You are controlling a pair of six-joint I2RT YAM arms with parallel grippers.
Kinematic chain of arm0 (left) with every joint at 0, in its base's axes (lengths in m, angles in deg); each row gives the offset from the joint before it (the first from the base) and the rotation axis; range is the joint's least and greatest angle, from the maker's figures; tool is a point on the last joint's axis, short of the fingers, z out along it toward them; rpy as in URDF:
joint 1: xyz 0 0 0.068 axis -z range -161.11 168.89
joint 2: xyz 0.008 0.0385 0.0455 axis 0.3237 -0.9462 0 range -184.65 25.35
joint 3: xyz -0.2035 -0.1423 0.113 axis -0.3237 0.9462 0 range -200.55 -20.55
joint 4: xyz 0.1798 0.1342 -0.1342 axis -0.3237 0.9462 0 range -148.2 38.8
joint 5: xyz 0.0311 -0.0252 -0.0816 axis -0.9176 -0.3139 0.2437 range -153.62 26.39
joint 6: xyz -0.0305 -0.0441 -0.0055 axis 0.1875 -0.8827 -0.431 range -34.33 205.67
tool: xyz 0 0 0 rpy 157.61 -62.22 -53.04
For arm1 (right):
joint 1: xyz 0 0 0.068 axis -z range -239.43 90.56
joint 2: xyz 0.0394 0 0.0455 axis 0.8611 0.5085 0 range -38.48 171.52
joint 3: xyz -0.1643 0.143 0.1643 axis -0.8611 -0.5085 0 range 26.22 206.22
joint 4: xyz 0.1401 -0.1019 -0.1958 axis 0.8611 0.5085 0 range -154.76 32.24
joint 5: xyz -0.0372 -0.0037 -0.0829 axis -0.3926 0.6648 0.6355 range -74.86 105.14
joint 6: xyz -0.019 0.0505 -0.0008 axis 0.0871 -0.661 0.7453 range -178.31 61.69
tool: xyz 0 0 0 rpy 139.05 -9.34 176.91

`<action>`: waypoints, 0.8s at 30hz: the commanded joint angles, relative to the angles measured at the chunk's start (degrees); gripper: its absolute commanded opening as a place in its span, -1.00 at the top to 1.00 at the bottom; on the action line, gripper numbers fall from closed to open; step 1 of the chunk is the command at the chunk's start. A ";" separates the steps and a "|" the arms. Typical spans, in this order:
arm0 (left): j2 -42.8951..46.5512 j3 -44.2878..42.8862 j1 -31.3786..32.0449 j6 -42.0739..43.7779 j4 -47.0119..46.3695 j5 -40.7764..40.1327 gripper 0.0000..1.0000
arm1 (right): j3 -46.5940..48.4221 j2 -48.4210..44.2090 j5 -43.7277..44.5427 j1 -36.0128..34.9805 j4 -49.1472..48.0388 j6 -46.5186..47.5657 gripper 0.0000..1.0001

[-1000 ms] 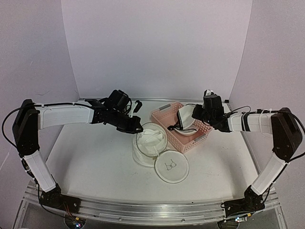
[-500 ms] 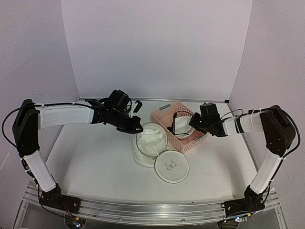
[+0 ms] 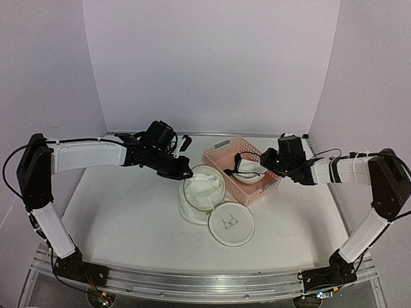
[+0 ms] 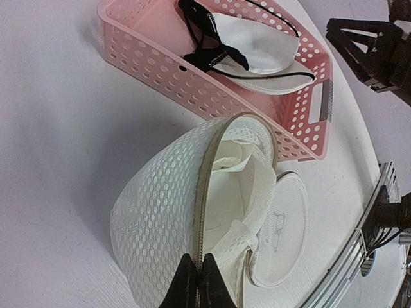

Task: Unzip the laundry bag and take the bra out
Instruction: Place the bra in the bin, then pick up the bra from the laundry bag.

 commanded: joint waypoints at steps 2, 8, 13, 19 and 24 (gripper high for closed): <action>2.61 -0.36 0.26 0.47 0.48 -1.34 1.00 | -0.58 -7.34 -0.01 0.11 2.42 4.68 0.17; 2.82 0.20 0.25 0.13 0.40 -2.21 1.00 | -0.49 -12.79 -7.90 -1.79 3.78 11.51 0.12; 3.76 1.12 0.25 -0.20 0.50 -2.81 1.00 | 1.78 -14.17 -15.49 -7.79 4.42 17.44 0.10; 5.28 2.39 0.34 -0.84 0.43 -3.00 1.00 | 5.88 -10.28 -23.91 -13.14 6.37 23.54 0.09; 6.11 3.51 0.42 -0.95 0.42 -3.28 1.00 | 11.26 -4.69 -26.71 -16.85 11.13 26.23 0.09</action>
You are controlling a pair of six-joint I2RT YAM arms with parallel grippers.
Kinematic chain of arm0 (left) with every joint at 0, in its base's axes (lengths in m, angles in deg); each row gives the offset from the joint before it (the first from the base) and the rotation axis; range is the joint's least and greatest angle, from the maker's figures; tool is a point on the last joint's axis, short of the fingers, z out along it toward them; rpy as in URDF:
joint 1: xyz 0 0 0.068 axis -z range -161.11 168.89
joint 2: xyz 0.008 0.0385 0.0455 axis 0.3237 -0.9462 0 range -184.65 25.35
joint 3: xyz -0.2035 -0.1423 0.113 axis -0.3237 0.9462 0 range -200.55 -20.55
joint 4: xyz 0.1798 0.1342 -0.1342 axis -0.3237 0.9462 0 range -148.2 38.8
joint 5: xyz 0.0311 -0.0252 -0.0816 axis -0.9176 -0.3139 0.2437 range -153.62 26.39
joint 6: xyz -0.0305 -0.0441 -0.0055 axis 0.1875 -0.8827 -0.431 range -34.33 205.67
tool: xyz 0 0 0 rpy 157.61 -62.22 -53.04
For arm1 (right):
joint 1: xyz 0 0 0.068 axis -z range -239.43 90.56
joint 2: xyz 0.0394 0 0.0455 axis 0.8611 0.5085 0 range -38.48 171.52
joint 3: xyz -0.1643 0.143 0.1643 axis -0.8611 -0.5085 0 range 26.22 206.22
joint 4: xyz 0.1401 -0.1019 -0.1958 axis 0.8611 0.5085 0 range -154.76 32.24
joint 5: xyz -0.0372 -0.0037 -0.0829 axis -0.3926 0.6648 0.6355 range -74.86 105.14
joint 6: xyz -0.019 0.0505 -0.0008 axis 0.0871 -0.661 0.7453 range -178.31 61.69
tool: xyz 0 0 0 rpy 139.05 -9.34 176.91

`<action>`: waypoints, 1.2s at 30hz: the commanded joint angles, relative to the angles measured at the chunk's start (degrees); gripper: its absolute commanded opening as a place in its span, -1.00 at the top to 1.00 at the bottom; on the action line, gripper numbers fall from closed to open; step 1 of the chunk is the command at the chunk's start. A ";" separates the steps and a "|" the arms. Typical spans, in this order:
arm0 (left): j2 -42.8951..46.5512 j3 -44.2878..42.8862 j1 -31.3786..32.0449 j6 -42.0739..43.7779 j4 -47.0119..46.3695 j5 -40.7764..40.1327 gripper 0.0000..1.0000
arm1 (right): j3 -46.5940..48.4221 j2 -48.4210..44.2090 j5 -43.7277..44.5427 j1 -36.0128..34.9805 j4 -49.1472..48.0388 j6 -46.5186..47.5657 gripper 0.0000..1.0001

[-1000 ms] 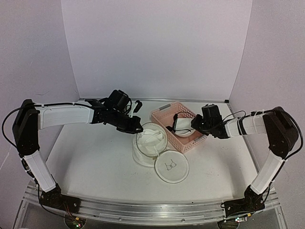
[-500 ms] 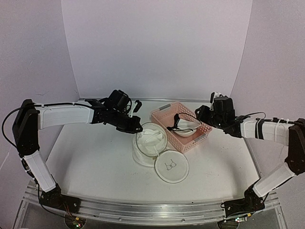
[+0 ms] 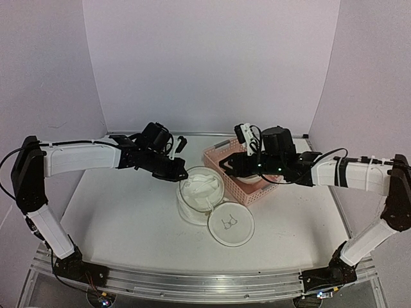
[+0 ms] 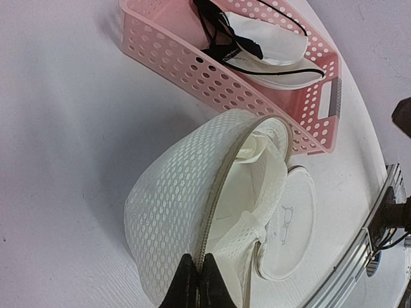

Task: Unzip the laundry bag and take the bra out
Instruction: Pick up the bra from the laundry bag.

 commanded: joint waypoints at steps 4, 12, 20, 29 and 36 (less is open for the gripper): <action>3.83 1.31 0.43 -0.54 -0.47 -1.16 1.00 | 8.92 7.81 -5.76 -4.13 6.70 5.49 0.09; 4.12 1.51 0.47 -0.41 -0.57 -1.43 1.00 | 14.85 15.86 0.95 -6.14 10.13 6.54 0.06; 3.96 1.41 0.60 -0.16 -0.72 -1.16 1.00 | 20.16 21.39 8.51 -6.12 10.82 8.63 0.03; 3.57 1.06 0.60 0.15 -0.66 -1.25 1.00 | 24.08 25.90 14.18 -6.11 11.08 12.18 -0.05; 3.07 0.71 0.60 0.37 -0.64 -1.30 1.00 | 25.15 29.28 15.82 -6.11 11.10 13.02 -0.07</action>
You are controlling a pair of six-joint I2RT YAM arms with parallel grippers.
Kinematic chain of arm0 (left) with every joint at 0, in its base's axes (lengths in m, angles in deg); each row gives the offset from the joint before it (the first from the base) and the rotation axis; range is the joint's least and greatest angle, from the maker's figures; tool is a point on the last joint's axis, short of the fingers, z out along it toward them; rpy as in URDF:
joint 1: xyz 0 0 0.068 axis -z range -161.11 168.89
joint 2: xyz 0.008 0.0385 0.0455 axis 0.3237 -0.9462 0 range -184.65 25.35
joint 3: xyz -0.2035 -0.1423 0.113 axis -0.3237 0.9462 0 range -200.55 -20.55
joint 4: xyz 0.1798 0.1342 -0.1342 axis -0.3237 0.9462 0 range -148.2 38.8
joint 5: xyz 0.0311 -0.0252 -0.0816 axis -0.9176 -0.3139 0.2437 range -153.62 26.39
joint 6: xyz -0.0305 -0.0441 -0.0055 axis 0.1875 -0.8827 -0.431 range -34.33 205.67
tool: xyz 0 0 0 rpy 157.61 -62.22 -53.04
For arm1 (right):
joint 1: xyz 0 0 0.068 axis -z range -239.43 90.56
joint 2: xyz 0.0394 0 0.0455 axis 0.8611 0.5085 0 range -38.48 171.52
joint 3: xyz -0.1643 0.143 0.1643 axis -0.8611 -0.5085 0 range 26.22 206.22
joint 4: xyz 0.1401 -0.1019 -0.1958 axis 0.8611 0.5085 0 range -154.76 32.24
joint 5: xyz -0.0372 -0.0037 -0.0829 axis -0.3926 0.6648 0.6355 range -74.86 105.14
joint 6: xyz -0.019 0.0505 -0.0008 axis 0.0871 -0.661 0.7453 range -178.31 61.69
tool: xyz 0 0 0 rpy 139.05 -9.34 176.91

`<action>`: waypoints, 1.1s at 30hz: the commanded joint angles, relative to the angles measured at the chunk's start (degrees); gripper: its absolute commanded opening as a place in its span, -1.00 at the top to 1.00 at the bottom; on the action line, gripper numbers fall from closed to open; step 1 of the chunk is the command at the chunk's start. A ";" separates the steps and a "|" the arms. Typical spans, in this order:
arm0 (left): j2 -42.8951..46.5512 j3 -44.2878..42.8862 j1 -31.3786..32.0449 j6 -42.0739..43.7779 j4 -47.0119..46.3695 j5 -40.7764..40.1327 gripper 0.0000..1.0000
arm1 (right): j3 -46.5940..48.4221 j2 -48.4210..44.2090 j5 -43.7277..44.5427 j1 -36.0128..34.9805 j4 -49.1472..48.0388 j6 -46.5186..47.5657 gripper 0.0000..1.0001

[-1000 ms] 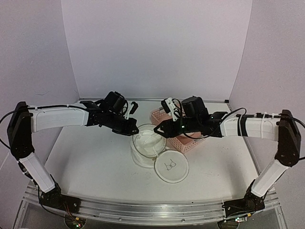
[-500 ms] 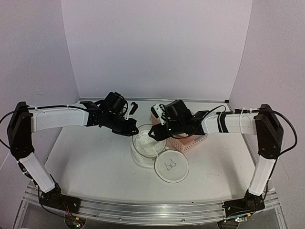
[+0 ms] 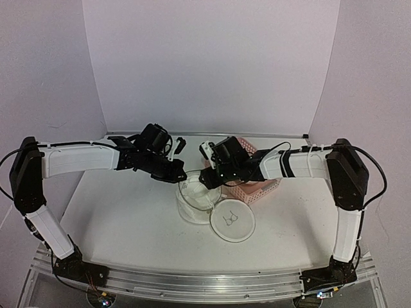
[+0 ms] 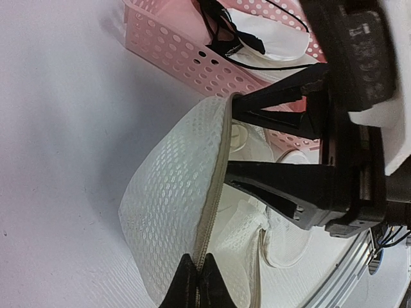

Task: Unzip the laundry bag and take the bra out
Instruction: Pick up the bra from the laundry bag.

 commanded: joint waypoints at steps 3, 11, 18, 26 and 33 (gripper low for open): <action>1.54 -0.85 0.34 0.46 -0.67 -0.75 1.00 | 2.95 2.55 4.15 0.08 -0.76 2.40 -0.10; 1.29 -1.30 0.33 0.66 -0.69 -0.86 1.00 | 2.70 3.73 1.54 0.00 -1.19 3.53 0.13; 1.35 -1.48 0.30 0.64 -0.62 -0.94 1.00 | 1.38 2.15 2.45 0.08 -2.34 4.57 0.92; 1.79 -1.49 0.35 -0.01 -0.53 -2.34 1.00 | -4.08 -4.69 0.77 -0.69 -4.71 5.06 1.00; 2.14 -1.48 0.27 -0.83 -0.45 -4.51 1.00 | -10.08 -12.13 -4.35 -2.30 -6.63 6.73 1.00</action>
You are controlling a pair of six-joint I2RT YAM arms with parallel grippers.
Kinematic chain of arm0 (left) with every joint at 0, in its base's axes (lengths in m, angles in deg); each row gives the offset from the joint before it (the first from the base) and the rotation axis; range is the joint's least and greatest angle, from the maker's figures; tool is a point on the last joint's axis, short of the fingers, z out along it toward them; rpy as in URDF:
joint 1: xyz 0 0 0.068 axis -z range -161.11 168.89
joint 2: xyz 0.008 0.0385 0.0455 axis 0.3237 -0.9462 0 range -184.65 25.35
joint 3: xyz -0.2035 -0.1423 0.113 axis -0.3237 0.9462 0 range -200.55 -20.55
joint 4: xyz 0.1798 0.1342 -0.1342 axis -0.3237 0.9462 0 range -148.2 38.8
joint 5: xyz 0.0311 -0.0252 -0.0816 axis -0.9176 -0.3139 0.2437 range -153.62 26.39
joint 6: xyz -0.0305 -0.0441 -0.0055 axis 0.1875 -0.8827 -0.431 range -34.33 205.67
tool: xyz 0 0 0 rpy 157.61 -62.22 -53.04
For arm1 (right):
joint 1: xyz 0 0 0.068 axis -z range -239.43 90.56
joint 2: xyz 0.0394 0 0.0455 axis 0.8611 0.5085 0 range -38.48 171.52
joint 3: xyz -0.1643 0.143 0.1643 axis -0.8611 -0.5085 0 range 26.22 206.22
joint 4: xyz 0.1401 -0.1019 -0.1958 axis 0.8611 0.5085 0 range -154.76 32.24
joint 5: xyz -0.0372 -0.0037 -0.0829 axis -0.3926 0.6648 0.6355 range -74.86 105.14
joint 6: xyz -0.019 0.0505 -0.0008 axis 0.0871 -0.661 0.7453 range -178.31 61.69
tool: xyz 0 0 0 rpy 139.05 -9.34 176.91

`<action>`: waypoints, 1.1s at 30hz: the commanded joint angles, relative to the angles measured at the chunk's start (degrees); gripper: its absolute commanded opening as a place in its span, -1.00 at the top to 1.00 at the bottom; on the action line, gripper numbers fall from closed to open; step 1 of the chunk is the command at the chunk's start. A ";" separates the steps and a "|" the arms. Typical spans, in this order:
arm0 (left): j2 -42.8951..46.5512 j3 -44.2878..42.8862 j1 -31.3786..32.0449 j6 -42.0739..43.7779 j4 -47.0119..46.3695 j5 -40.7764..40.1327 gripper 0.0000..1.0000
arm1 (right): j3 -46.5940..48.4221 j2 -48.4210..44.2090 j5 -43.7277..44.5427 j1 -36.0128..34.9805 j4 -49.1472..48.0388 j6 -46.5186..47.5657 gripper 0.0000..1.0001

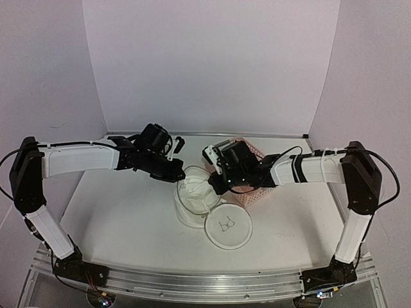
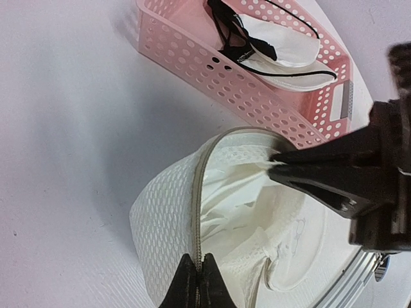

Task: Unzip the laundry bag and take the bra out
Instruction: Pick up the bra from the laundry bag.

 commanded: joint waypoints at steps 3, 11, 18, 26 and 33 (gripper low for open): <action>2.22 -1.39 0.28 -1.26 -0.50 -3.07 0.98 | -4.61 -9.16 -6.52 -1.76 -4.25 3.41 1.00; 2.47 -1.14 0.27 -1.91 -0.55 -4.07 0.98 | -12.97 -14.92 -9.76 -4.25 -6.74 12.85 1.00; 0.81 -1.63 0.24 -1.92 -0.43 -3.77 0.98 | -24.34 -19.84 -7.31 -9.44 -17.60 26.94 1.00; -0.36 -2.18 0.27 -1.76 -0.32 -2.72 0.99 | -27.65 -19.49 -1.67 -12.50 -23.85 36.80 0.88; -0.17 -1.68 0.27 -1.57 -0.26 -2.58 1.00 | -26.89 -17.83 4.96 -15.56 -27.03 41.95 0.84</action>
